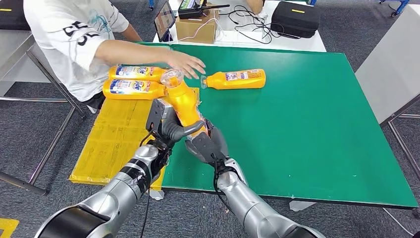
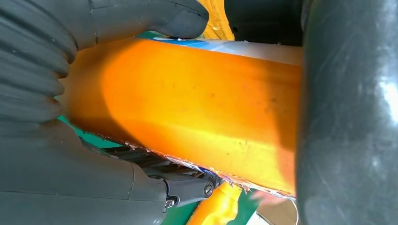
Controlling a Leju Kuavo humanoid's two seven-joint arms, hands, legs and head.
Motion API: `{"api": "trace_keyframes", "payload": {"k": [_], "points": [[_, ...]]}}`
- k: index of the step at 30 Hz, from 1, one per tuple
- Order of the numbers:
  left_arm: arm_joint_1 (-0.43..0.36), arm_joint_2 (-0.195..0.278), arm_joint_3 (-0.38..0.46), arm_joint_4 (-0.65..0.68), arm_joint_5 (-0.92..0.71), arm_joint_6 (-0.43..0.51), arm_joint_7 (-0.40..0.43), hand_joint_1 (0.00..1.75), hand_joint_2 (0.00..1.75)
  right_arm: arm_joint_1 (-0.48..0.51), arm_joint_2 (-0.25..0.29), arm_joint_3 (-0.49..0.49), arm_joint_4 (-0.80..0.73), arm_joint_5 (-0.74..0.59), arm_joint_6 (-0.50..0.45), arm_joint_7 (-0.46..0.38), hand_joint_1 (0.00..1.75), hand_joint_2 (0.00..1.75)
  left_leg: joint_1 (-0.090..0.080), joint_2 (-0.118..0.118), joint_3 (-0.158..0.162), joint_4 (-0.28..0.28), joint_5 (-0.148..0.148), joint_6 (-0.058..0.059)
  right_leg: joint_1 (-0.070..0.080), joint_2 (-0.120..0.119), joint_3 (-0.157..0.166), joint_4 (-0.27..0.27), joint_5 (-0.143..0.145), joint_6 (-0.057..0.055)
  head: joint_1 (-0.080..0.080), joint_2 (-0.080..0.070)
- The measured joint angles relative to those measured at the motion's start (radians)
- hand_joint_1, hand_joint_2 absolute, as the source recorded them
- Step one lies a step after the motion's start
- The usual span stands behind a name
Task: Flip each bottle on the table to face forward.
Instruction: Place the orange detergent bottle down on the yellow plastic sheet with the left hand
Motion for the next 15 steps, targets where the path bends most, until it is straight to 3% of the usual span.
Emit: {"api": "trace_keyframes", "payload": {"k": [1, 2, 9, 15], "points": [[0.001, 0.0, 0.002, 0.0, 0.014, -0.012, -0.001, 1.75, 1.75, 0.0, 0.0, 0.008, 0.002, -0.005, 0.0, 0.0, 0.26, 1.75, 0.0, 0.0, 0.0, 0.0, 0.0, 0.0, 0.0, 0.0, 0.0, 0.0, 0.0, 0.0, 0.0, 0.0], [0.002, 0.0, 0.004, 0.0, 0.028, -0.026, 0.001, 1.75, 1.75, 0.0, -0.001, 0.016, 0.003, -0.007, -0.001, -0.001, 0.03, 1.75, 0.0, 0.0, 0.0, 0.0, 0.0, 0.0, 0.0, 0.0, 0.0, 0.0, 0.0, 0.0, 0.0, 0.0], [0.001, 0.011, 0.042, 0.001, 0.137, -0.191, 0.049, 1.75, 1.75, 0.007, -0.001, 0.042, 0.017, -0.009, 0.001, -0.015, 0.0, 1.75, 0.0, 0.0, 0.0, 0.0, 0.0, 0.0, 0.0, 0.0, 0.0, 0.0, 0.0, 0.0, 0.0, 0.0], [0.001, 0.023, 0.05, 0.0, 0.151, -0.211, 0.022, 1.75, 1.75, 0.007, -0.006, 0.038, 0.021, -0.02, 0.001, -0.02, 0.0, 1.75, 0.0, 0.0, 0.0, 0.0, 0.0, 0.0, 0.0, 0.0, 0.0, 0.0, 0.0, 0.0, 0.0, 0.0]]}}
